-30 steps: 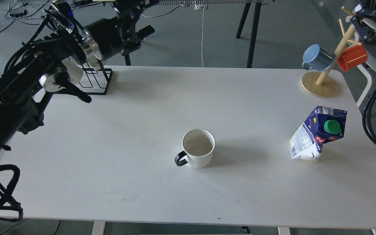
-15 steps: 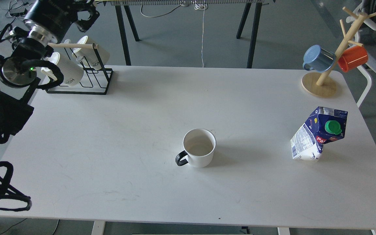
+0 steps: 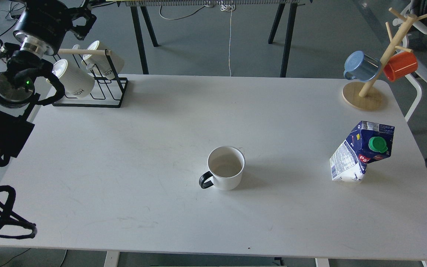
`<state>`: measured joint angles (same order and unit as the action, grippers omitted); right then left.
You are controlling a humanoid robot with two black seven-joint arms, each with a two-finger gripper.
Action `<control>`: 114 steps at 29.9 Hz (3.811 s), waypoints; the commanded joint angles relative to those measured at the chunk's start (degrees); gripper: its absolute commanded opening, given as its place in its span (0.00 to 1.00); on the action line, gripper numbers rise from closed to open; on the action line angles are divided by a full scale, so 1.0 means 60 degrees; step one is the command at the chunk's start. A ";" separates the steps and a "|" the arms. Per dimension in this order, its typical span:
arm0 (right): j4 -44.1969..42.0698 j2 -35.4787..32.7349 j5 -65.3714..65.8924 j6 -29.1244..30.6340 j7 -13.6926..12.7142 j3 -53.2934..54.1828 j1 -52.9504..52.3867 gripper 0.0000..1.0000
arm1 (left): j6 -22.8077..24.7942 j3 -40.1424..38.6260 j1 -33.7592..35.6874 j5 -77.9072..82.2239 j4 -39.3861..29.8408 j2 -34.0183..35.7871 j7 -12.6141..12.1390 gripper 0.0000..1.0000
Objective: Place cup and milk with both arms
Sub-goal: 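Bring the right gripper to the milk carton and grasp it, then slide the milk carton with the right gripper next to the white mug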
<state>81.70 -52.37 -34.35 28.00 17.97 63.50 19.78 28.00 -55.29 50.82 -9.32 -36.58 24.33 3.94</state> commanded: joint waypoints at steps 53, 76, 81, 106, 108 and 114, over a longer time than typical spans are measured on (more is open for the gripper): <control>-0.0318 0.5841 0.2663 0.0000 -0.0021 0.0228 -0.1027 0.09 | 0.0000 0.0133 0.0041 0.0016 0.0135 0.0617 -0.0057 0.99; 0.0636 0.7775 0.3146 0.0000 -0.0080 -0.1794 -0.0982 0.10 | 0.0000 0.0163 0.0056 0.0060 0.0135 0.0617 -0.0056 0.99; 0.0505 0.7937 0.3263 0.0000 -0.0080 -0.1838 -0.1275 0.10 | 0.0000 0.0163 0.0026 0.0060 0.0135 0.0647 -0.0057 0.99; -0.0668 0.8596 0.3307 0.0000 -0.0065 -0.2586 -0.2008 0.14 | 0.0000 0.0236 0.0085 0.0104 0.0150 0.0632 -0.0057 0.99; -0.0653 0.8596 0.3307 0.0000 -0.0065 -0.2600 -0.2008 0.18 | 0.0000 0.0236 0.0085 0.0104 0.0150 0.0632 -0.0042 0.99; -0.0653 0.8581 0.3307 0.0000 -0.0036 -0.2600 -0.1993 0.52 | 0.0000 0.0250 0.0085 0.0104 0.0150 0.0632 -0.0042 0.99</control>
<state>77.75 -0.81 -14.49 28.00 17.58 47.90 7.73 28.00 -53.86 51.33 -8.70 -35.68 28.13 3.65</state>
